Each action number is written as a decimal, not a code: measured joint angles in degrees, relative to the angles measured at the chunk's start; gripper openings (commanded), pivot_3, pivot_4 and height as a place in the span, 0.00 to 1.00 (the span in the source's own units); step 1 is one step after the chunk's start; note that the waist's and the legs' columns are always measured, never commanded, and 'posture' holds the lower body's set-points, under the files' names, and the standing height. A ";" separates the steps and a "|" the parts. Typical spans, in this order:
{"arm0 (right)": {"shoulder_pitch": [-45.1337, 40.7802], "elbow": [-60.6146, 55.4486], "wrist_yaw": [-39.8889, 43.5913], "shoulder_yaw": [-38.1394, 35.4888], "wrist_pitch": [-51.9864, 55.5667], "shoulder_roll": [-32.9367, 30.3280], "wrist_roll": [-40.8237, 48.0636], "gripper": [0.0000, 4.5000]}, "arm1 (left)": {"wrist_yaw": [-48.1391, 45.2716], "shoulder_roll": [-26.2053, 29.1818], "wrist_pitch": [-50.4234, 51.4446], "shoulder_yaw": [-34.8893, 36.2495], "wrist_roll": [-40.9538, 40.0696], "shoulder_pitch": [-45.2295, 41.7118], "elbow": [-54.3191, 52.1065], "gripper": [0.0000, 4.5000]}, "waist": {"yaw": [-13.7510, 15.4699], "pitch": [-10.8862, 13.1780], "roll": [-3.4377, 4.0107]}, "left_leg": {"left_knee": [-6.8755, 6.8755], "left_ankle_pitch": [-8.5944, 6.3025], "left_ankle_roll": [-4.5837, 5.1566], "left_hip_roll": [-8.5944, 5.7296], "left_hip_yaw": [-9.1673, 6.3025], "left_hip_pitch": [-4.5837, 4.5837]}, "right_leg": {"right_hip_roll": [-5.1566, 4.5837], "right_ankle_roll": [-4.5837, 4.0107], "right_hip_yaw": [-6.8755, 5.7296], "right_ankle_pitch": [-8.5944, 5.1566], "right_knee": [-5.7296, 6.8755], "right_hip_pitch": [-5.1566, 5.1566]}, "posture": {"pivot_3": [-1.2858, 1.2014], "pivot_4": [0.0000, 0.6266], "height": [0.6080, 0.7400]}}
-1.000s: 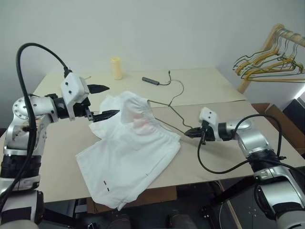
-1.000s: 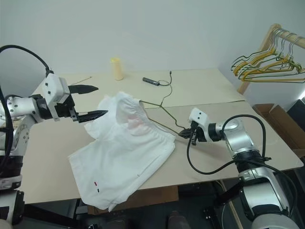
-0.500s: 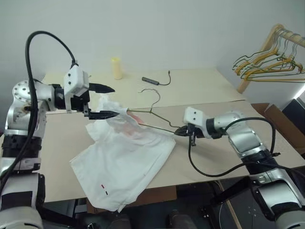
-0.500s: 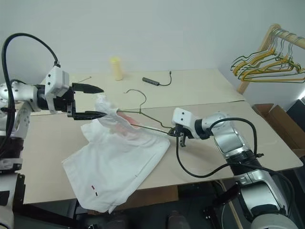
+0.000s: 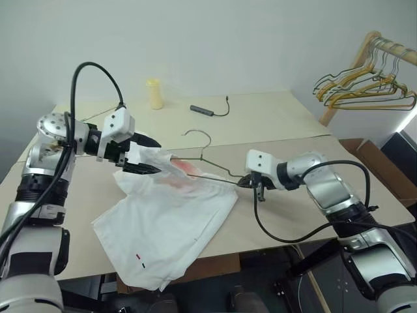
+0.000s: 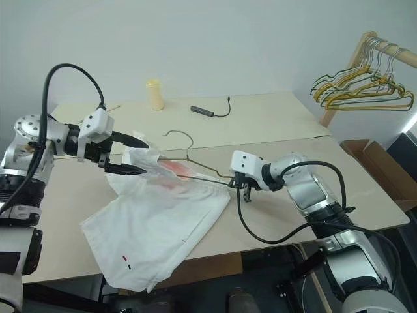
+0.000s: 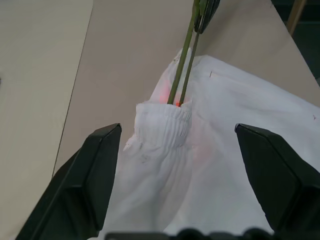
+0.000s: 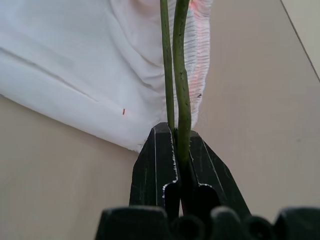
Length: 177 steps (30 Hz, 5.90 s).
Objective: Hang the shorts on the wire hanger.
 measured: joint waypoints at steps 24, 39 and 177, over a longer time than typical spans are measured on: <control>-0.46 -4.06 0.38 0.14 2.45 -0.08 -0.32 0.00 | -1.61 -3.52 -3.88 -1.31 3.37 -1.24 5.76 0.01 | -0.01 0.00 0.00 | 0.02 0.00 0.00 0.00 -0.01 -0.03 | -0.01 -0.01 -0.01 0.01 0.01 -0.02 | 0.49 0.00 1.00; 2.49 -2.18 -9.68 -5.88 -11.73 2.99 -0.61 0.49 | 3.49 -3.47 -8.45 -0.72 5.34 -1.23 7.18 0.01 | -0.06 0.00 0.00 | 0.03 0.00 0.00 0.01 -0.02 -0.02 | 0.00 -0.01 -0.01 0.01 0.02 0.00 | 0.49 0.00 1.00; -8.40 0.47 -4.93 -1.69 -4.34 4.35 1.01 0.77 | 6.45 0.97 -10.56 4.35 -0.31 8.00 -2.21 0.01 | -1.39 0.01 0.02 | 0.06 -0.01 0.02 -0.01 -0.04 -0.22 | -0.07 0.01 -0.08 0.04 0.03 -0.13 | 0.50 0.00 1.00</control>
